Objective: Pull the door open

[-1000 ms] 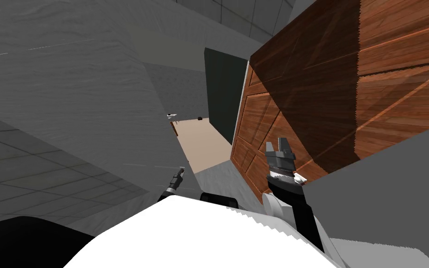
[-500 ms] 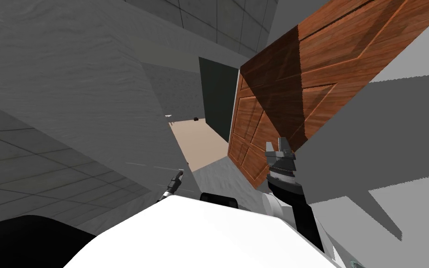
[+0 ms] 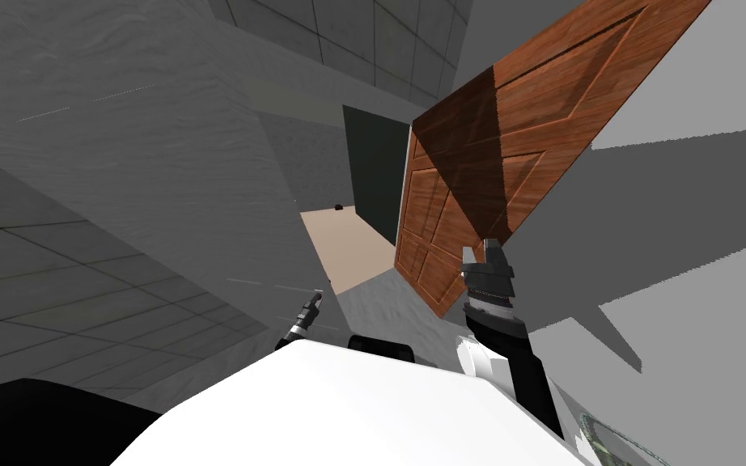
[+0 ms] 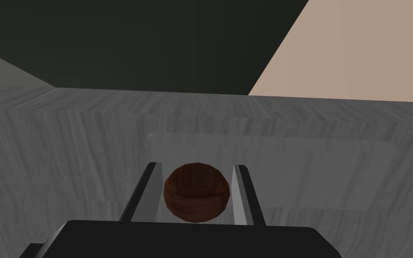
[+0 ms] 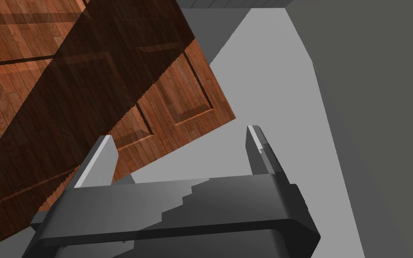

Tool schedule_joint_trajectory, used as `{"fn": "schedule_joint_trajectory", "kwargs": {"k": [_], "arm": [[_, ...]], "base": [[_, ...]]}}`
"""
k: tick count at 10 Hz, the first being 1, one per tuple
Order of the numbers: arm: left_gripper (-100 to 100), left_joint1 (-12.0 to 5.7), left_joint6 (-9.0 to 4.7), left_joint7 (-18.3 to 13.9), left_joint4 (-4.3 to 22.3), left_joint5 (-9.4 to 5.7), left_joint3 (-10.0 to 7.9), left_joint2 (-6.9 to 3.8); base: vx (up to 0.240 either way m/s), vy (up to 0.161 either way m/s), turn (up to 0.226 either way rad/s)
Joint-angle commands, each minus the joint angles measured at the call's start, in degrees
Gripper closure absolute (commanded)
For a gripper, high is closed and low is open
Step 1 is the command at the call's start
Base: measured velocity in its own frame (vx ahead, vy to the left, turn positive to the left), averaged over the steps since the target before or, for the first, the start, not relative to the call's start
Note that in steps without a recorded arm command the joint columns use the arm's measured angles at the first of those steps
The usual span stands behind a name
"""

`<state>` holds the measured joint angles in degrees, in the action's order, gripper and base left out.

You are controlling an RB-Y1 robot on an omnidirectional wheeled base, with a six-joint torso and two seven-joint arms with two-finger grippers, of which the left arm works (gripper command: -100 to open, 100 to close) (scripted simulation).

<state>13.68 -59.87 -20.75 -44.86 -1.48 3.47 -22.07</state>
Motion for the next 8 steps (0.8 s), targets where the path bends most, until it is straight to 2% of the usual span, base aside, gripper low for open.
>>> {"fn": "schedule_joint_trajectory", "kwargs": {"k": [1,3,4,5,8], "arm": [[100,-1.69,0.17,0.0,1.8,0.18,0.06,0.17],[100,-3.15,0.28,0.0,3.0,0.31,0.1,0.3],[100,-4.66,0.4,0.0,4.4,0.45,0.14,0.43],[100,-5.43,0.46,0.0,5.0,0.52,0.16,0.5],[100,-10.2,0.84,-0.1,9.2,0.95,0.28,0.93]], "base": [[-0.126,0.014,-0.055],[-0.121,0.041,-0.052],[-0.13,0.032,-0.066],[-0.13,0.016,-0.053],[-0.186,0.047,-0.083]]}}
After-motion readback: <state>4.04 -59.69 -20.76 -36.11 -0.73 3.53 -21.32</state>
